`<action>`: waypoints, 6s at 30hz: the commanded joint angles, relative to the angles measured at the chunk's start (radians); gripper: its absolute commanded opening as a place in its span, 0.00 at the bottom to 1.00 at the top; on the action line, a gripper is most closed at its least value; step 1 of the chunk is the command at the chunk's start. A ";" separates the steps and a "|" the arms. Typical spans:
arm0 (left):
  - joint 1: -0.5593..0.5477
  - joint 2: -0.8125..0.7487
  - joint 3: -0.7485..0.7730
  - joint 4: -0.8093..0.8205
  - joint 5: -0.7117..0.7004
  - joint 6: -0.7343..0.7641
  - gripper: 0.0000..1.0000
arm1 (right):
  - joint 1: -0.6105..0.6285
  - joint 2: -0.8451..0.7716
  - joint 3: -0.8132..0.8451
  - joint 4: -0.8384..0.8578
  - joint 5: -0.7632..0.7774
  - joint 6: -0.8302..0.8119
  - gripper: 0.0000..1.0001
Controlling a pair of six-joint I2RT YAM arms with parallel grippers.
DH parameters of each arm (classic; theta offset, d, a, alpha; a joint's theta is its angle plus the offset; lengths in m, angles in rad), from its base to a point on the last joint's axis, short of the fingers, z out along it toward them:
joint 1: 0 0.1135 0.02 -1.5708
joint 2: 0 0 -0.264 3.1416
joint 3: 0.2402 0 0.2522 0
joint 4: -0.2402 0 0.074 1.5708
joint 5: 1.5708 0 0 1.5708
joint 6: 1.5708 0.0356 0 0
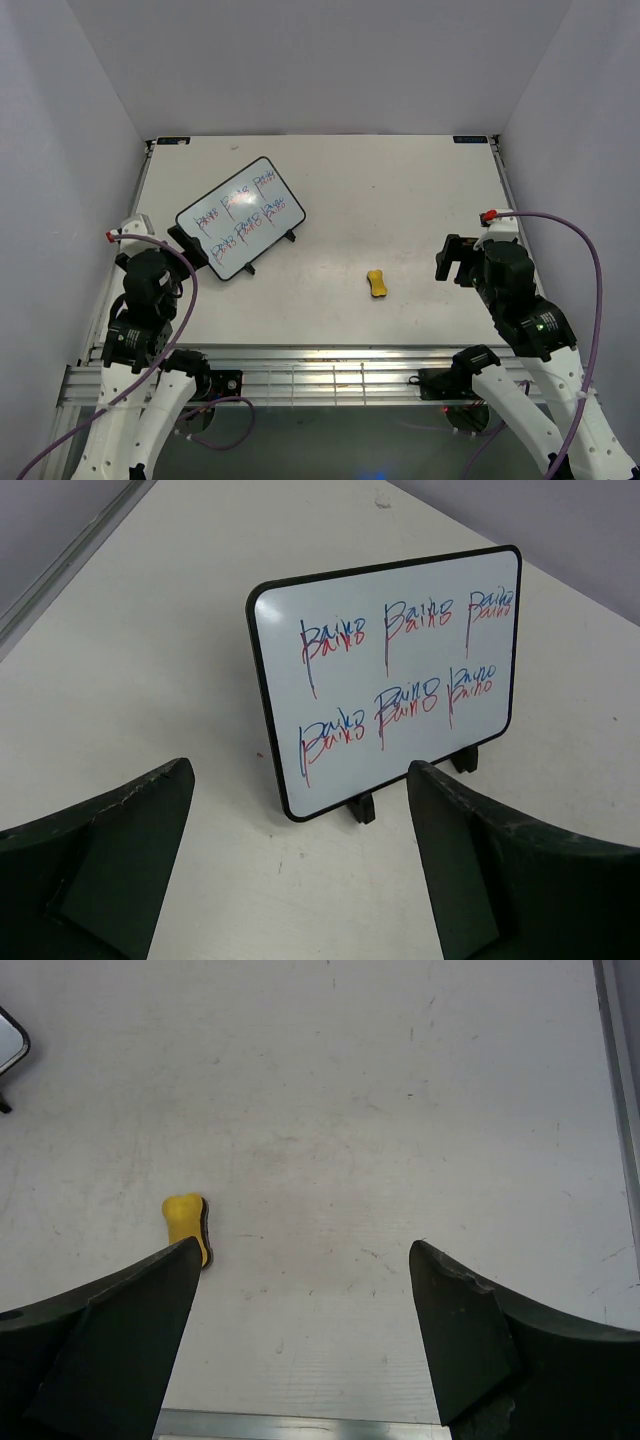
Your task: Erase the whiteboard
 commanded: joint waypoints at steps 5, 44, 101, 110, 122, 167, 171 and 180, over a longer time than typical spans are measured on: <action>-0.004 -0.029 0.007 -0.009 -0.040 -0.016 0.98 | 0.007 -0.014 0.020 0.062 0.018 0.006 0.90; 0.808 0.614 -0.441 0.995 1.189 -0.362 0.98 | 0.005 -0.063 -0.134 0.396 -0.505 -0.064 0.90; 0.713 1.159 -0.291 1.544 1.597 -0.202 0.50 | 0.005 -0.040 -0.048 0.342 -0.632 -0.167 0.90; 0.716 1.156 -0.303 1.554 1.574 -0.185 0.47 | 0.005 -0.026 -0.054 0.358 -0.640 -0.165 0.90; 0.708 1.174 -0.280 1.453 1.571 -0.129 0.48 | 0.005 -0.039 -0.049 0.347 -0.625 -0.176 0.90; 0.569 0.824 -0.197 1.468 1.455 -0.234 0.00 | 0.005 0.030 -0.085 0.405 -0.656 -0.123 0.90; 0.494 0.746 -0.166 1.468 1.422 -0.296 0.00 | 0.005 0.090 -0.100 0.404 -0.467 -0.002 0.90; 0.273 0.489 -0.076 0.804 1.266 -0.219 0.00 | 0.003 0.246 -0.125 0.401 -0.384 0.100 0.90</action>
